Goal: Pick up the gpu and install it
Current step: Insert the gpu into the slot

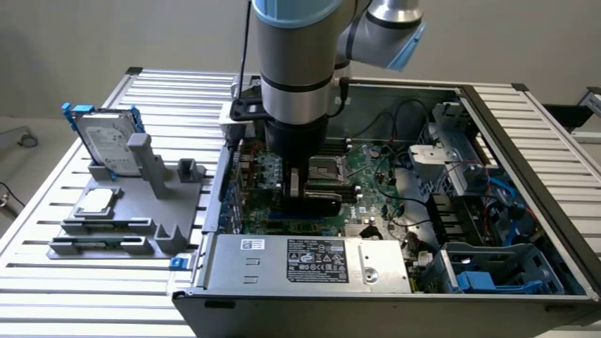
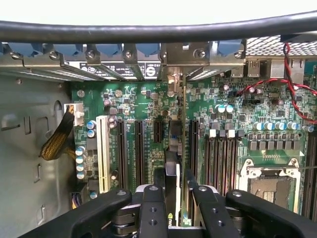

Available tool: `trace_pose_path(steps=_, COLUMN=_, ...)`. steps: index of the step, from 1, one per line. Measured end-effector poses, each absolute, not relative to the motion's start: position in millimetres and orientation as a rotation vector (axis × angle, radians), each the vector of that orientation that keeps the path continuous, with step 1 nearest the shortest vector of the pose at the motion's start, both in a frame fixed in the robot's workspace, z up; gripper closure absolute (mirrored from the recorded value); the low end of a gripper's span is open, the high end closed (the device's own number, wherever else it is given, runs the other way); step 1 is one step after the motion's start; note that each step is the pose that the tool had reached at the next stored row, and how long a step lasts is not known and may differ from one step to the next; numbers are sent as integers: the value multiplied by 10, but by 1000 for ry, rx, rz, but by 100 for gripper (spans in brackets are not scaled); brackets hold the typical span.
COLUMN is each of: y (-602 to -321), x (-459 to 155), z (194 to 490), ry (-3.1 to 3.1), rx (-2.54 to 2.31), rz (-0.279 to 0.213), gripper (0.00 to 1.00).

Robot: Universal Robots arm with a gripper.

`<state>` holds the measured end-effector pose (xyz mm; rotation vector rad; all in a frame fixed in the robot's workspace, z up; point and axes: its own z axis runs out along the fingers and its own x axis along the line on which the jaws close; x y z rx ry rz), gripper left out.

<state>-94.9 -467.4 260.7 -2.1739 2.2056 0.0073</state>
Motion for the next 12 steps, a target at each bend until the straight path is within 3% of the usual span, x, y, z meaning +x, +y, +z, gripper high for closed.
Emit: trace_pose_path(steps=12, y=-4674, x=-980, z=2567, ry=2193, rx=-2186, rz=8, gripper=74)
